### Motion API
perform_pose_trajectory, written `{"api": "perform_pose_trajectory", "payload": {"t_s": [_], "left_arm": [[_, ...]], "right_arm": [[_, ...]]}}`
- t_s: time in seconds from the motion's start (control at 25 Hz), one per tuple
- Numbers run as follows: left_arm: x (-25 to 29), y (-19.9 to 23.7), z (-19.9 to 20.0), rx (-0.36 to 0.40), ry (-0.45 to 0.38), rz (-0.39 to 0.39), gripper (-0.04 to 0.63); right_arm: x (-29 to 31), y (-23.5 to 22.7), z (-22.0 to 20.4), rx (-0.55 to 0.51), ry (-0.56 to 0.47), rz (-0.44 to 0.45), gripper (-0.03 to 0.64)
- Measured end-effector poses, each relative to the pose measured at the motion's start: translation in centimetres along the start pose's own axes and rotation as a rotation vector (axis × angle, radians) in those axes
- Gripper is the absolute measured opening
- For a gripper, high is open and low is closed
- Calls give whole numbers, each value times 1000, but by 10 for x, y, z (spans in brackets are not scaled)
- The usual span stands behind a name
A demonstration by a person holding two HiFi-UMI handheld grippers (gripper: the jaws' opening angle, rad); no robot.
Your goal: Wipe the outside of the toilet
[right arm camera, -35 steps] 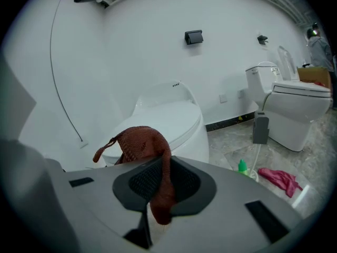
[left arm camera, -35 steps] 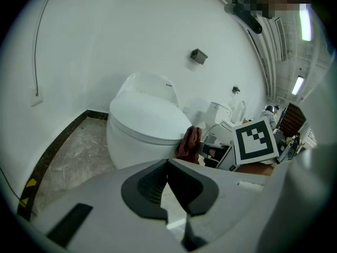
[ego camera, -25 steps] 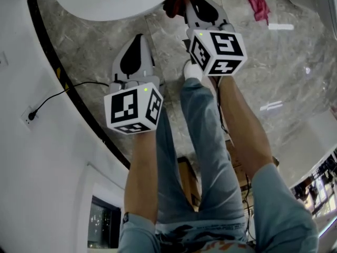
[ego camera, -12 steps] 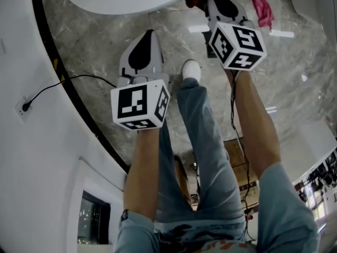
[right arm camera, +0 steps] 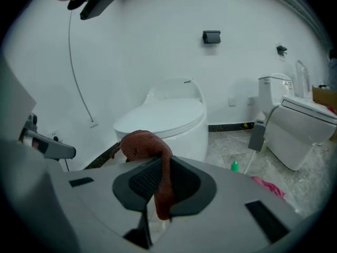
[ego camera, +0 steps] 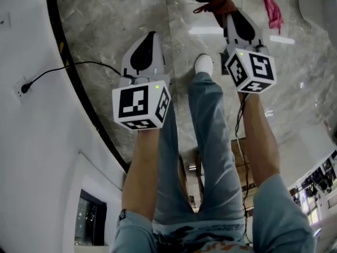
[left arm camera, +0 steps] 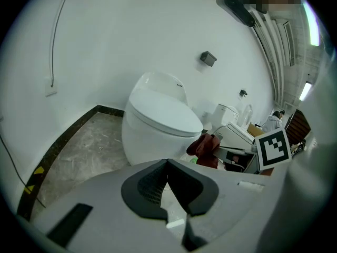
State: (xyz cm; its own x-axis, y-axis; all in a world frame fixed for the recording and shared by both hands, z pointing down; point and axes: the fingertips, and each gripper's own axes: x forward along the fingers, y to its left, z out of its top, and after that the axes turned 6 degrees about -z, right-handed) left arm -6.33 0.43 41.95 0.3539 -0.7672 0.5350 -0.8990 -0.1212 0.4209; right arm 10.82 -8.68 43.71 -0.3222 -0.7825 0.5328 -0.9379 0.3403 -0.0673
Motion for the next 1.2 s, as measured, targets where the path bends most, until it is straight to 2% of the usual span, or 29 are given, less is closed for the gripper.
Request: {"api": "perform_pose_trajectory", "payload": {"t_s": [0.32, 0.6, 0.88, 1.08, 1.2], "left_arm": [[-40, 53, -17, -16, -4, -3, -6], [-52, 106, -27, -38, -3, -4, -6], [-43, 155, -30, -78, -24, 35, -6], [-36, 167, -34, -74, -22, 39, -6], [-33, 169, -37, -89, -19, 46, -6]], "right_arm": [[5, 119, -24, -35, 5, 120, 48], [46, 194, -36, -17, 5, 161, 48], [94, 217, -51, 39, 15, 143, 48], [126, 223, -53, 61, 9, 122, 48], [137, 214, -56, 111, 18, 93, 48]]}}
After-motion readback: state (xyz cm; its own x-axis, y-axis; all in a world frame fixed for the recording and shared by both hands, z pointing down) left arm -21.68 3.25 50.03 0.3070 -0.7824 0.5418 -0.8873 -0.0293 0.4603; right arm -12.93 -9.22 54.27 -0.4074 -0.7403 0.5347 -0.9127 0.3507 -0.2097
